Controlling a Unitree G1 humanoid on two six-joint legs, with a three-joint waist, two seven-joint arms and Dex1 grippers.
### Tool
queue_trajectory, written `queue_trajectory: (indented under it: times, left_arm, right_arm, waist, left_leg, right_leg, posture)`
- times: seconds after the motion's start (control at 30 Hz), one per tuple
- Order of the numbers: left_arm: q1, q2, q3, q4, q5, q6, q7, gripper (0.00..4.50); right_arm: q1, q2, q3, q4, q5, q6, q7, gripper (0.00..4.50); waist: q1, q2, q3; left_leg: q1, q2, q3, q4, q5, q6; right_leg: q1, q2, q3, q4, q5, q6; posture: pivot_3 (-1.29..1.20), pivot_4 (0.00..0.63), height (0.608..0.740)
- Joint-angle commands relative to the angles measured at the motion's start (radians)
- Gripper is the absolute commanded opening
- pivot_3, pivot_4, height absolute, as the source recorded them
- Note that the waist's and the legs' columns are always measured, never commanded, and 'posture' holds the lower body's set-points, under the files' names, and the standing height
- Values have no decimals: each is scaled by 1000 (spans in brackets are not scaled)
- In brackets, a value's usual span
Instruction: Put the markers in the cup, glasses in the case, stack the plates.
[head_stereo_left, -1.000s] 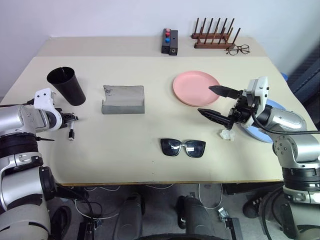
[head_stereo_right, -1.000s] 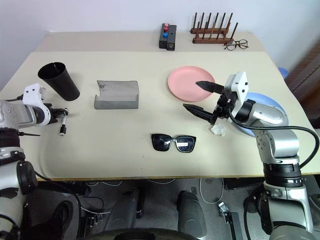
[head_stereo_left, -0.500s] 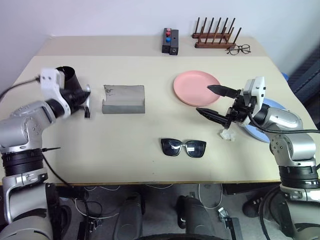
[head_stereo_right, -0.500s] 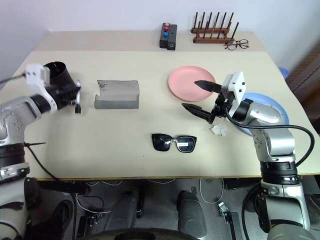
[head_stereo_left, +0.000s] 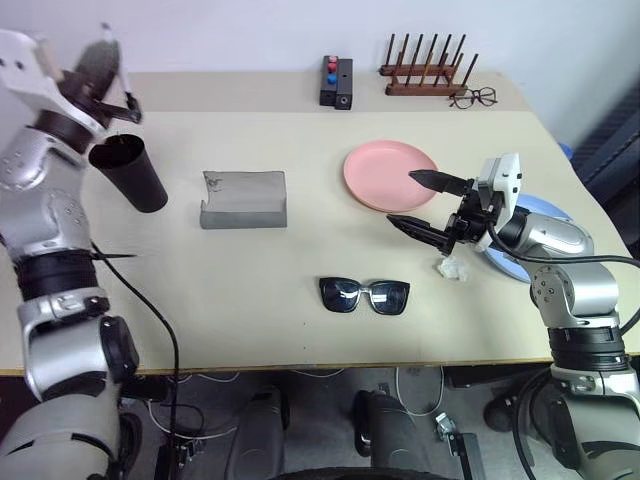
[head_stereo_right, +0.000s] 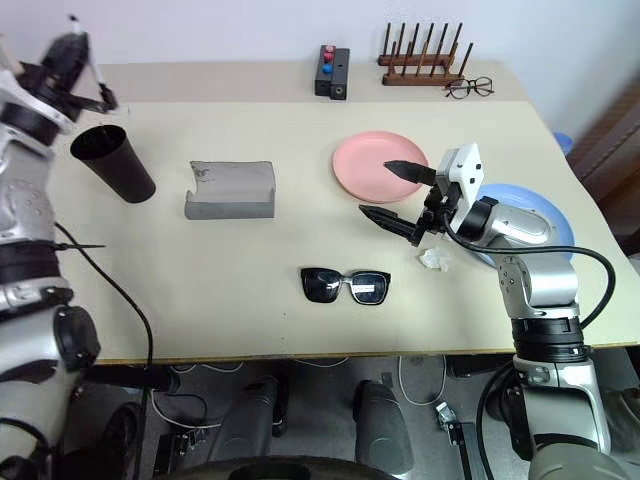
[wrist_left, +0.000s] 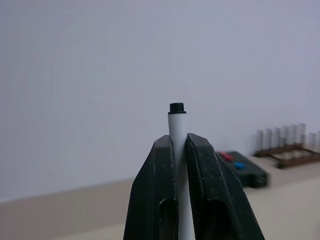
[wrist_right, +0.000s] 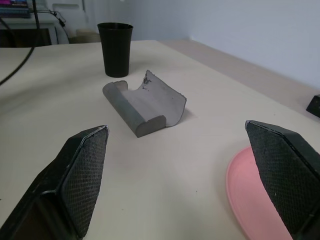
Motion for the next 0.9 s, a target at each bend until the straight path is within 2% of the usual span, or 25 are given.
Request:
queue_trajectory:
  times: [0.03, 0.23, 0.43, 0.9]
  left_arm:
    - [-51, 74, 24, 99, 19, -101, -20, 25]
    - [-77, 131, 21, 252, 43, -239, -20, 25]
    - [-39, 90, 44, 425, 29, -410, -28, 25]
    - [-38, 43, 28, 536, 29, -448, -65, 25]
  right_arm:
    - [-12, -13, -29, -21, 8, -20, 2, 4500]
    - [-10, -18, -32, -21, 9, -19, 3, 4500]
    - [-20, -16, -25, -9, 8, -18, 8, 4500]
    - [-7, -37, -34, -24, 14, -9, 6, 4500]
  waist:
    - [1, 0, 0]
    - [6, 0, 0]
    - [4, 0, 0]
    - [4, 0, 0]
  left_leg:
    - [0, 0, 0, 0, 0, 0]
    - [0, 0, 0, -1, 0, 0]
    - [0, 0, 0, -1, 0, 0]
    - [0, 0, 0, -2, 0, 0]
  right_leg:
    - [0, 0, 0, 0, 0, 0]
    - [0, 0, 0, -1, 0, 0]
    - [0, 0, 0, -1, 0, 0]
    - [0, 0, 0, -1, 0, 0]
  posture:
    - [0, 150, 740]
    - [0, 150, 740]
    - [0, 150, 740]
    - [0, 150, 740]
